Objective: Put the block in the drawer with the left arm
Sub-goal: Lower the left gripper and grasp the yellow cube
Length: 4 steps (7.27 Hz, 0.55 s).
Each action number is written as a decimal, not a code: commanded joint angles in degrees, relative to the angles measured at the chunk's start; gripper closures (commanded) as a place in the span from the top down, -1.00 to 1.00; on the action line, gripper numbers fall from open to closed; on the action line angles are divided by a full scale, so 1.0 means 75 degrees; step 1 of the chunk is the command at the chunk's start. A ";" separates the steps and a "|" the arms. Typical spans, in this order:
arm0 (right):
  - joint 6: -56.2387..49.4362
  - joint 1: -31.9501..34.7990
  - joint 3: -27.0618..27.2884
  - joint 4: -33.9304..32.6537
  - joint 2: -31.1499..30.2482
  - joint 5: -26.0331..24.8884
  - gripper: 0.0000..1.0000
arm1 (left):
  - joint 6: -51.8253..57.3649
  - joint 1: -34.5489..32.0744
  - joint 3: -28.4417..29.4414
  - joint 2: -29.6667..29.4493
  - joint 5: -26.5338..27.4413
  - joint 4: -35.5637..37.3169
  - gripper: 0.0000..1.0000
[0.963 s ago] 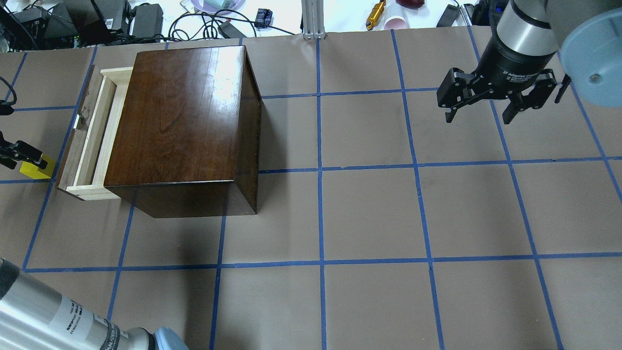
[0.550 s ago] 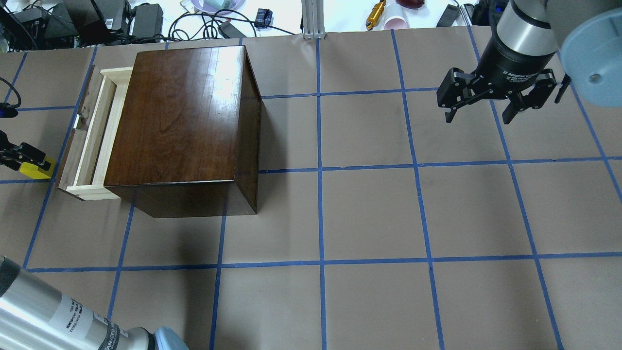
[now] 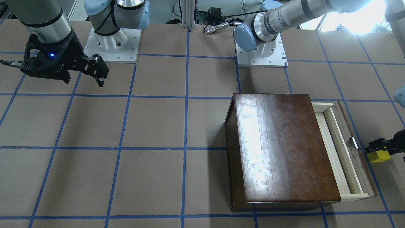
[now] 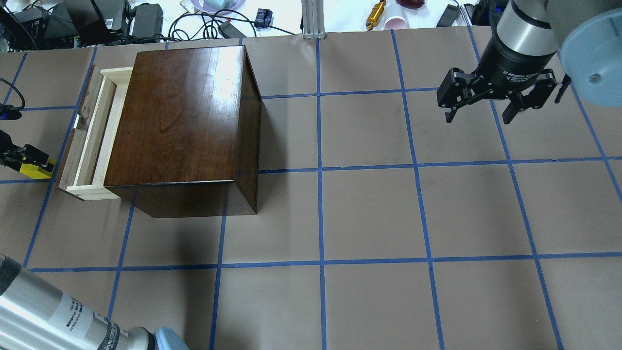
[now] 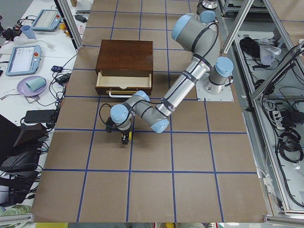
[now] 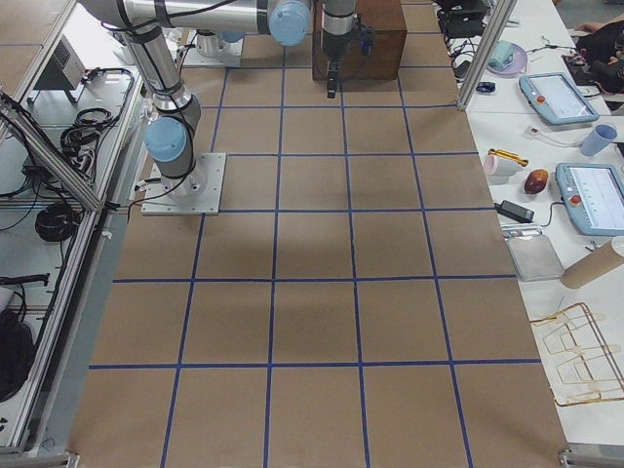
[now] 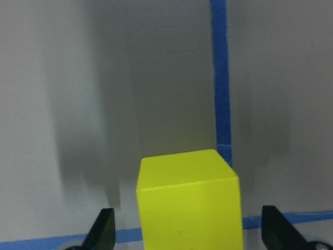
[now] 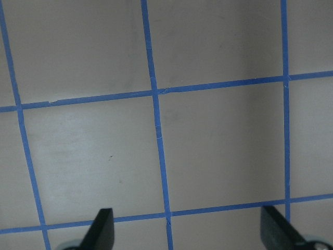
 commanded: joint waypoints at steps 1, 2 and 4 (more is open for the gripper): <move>0.0000 0.0000 0.0000 0.0000 0.0000 0.0008 1.00 | -0.0009 0.0000 -0.0007 -0.0013 -0.0009 0.0010 0.92; 0.0000 0.0000 0.0000 0.0000 0.0000 0.0009 1.00 | 0.0003 0.0000 -0.0007 -0.0013 0.0003 0.0022 0.64; 0.0000 0.0000 0.0000 0.0000 0.0000 -0.0003 1.00 | 0.0014 0.0000 -0.0007 -0.0001 0.0003 0.0057 0.04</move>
